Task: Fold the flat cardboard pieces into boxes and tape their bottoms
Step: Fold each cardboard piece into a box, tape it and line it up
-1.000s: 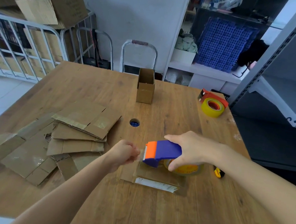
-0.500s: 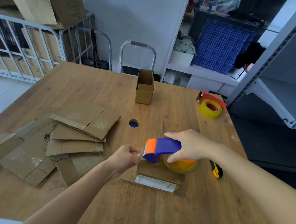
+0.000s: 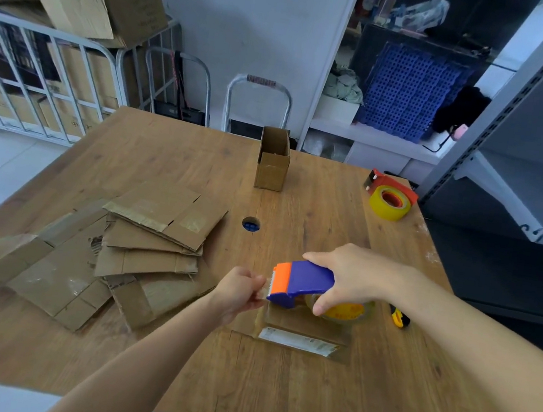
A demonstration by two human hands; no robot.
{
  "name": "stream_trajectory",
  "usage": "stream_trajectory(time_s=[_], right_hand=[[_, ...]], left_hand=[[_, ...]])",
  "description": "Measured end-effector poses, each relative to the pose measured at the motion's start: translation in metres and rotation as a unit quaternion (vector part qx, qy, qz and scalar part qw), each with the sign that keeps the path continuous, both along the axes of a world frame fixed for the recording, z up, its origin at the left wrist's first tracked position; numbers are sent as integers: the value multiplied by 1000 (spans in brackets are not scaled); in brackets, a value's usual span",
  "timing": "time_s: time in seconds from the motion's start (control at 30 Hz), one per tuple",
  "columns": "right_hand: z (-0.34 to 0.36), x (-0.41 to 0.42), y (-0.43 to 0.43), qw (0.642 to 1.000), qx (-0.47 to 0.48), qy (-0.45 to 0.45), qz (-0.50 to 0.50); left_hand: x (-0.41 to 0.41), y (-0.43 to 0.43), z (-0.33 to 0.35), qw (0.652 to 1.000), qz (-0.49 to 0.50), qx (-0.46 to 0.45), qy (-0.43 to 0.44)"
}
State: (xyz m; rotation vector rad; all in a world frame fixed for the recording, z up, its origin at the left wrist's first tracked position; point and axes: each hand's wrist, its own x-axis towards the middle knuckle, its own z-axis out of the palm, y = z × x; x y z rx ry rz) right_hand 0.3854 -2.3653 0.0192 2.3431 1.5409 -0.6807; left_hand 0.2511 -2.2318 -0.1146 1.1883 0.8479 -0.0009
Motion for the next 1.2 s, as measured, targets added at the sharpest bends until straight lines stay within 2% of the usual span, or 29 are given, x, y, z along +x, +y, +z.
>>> stream_trajectory(time_s=[0.17, 0.57, 1.07, 1.2], right_hand=[[-3, 7, -15, 998, 47, 25, -28], [6, 13, -46, 998, 32, -6, -44], [-8, -3, -29, 996, -13, -88, 13], [-10, -5, -25, 995, -12, -102, 15]], left_hand=[[5, 8, 4, 997, -16, 74, -6], [-9, 11, -1, 991, -21, 130, -14], [-18, -9, -26, 988, 22, 141, 60], [-6, -36, -36, 986, -3, 131, 98]])
